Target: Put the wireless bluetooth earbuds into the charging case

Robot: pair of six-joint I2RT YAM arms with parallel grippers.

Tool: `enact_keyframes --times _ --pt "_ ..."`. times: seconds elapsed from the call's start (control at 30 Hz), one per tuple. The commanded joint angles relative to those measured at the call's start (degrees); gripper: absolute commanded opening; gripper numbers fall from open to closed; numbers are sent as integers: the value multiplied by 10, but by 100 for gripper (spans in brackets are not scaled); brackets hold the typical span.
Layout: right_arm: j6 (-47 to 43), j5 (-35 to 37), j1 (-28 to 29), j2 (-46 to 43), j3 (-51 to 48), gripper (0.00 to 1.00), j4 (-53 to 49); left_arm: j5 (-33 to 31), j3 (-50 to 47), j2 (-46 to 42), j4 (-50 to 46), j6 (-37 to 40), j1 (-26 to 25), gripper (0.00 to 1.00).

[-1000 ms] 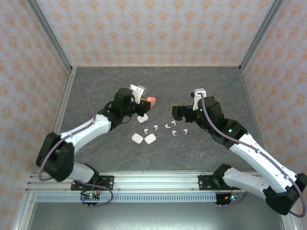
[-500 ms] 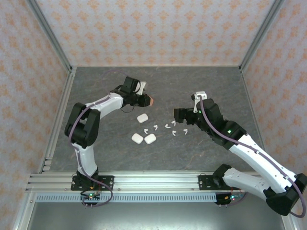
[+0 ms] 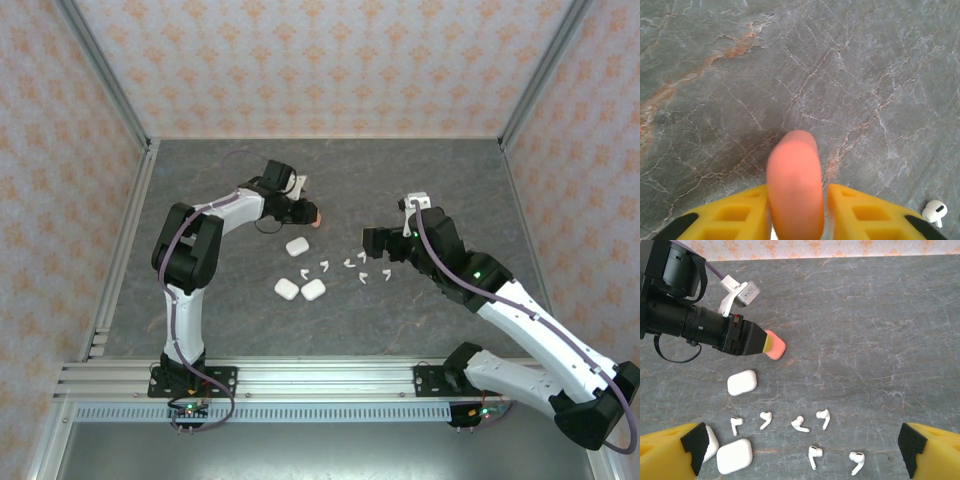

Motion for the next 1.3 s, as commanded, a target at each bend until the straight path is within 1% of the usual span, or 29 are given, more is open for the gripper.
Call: enact_keyframes --times 0.0,0.23,0.4,0.53,0.6,0.7,0.8,0.9,1.0,1.1,1.27 --pt "-15 7 0 0 0 99 -16 -3 13 13 -16 1 5 38" --pt "-22 3 -1 7 4 99 -27 -14 16 6 -24 8 11 43" --pt "-25 -3 -1 15 11 99 -48 -30 -3 -34 -19 15 14 46" --pt "-14 -22 0 28 13 99 -59 -39 -47 -98 6 15 14 48" --pt "-13 -47 -1 36 10 99 -56 -47 -79 -144 26 12 14 48" --pt "-35 -98 1 51 2 99 -38 -59 -138 -220 60 3 14 50" --pt "-84 -127 4 65 -12 99 -10 -73 -203 -297 93 -16 14 50" --pt "-162 -175 5 77 -27 99 21 -102 -262 -376 109 -37 14 53" --pt "-258 -233 6 88 -40 99 46 -141 -315 -453 113 -57 14 56" --pt "-361 -274 8 106 -50 99 59 -188 -362 -526 111 -86 14 62" --pt "-493 -283 24 154 -53 99 83 -255 -415 -623 74 -99 14 67"
